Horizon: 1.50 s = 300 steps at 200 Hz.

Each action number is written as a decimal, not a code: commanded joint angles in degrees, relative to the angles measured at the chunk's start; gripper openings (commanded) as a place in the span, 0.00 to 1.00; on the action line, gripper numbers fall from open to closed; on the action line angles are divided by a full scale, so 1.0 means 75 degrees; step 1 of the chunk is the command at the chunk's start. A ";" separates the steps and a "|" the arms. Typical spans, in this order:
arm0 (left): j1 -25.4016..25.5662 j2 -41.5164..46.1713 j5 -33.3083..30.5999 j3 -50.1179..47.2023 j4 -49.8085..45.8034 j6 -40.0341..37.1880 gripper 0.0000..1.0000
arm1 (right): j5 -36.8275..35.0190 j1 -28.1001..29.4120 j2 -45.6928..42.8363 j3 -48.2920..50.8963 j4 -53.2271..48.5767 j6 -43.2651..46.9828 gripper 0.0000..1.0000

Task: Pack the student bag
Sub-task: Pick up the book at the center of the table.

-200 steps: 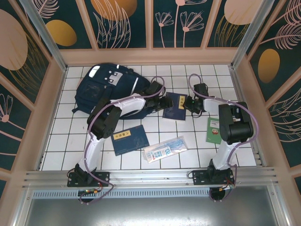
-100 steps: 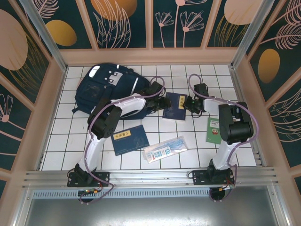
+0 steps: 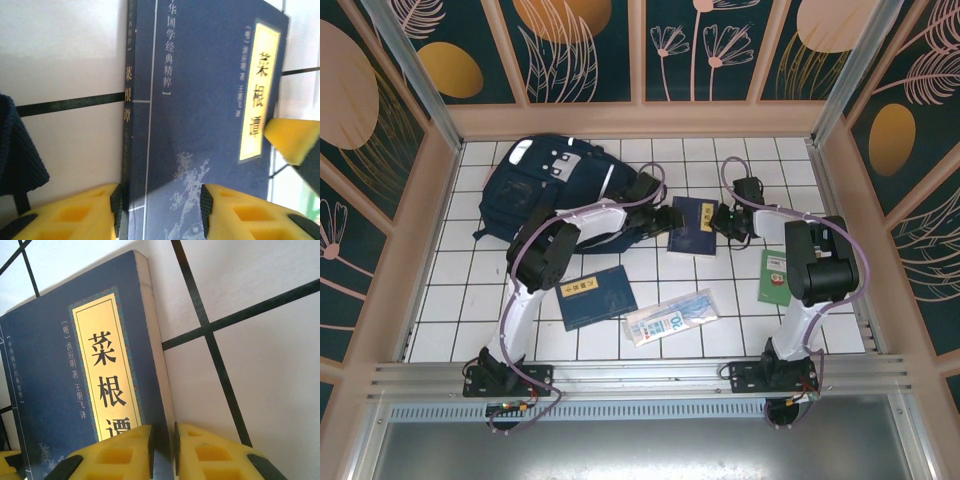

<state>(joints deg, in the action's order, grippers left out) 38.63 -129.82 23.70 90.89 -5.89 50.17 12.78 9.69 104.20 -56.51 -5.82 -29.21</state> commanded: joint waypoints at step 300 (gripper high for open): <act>-0.0481 0.1507 0.2786 -0.1280 0.4980 0.2749 0.00 | 0.6003 -0.1562 -0.0899 0.1409 0.4034 -0.2468 0.77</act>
<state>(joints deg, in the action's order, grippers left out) 35.11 -121.99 40.51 81.73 24.14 68.99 45.21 -1.52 97.65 -48.03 10.63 -39.86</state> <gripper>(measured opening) 0.109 0.774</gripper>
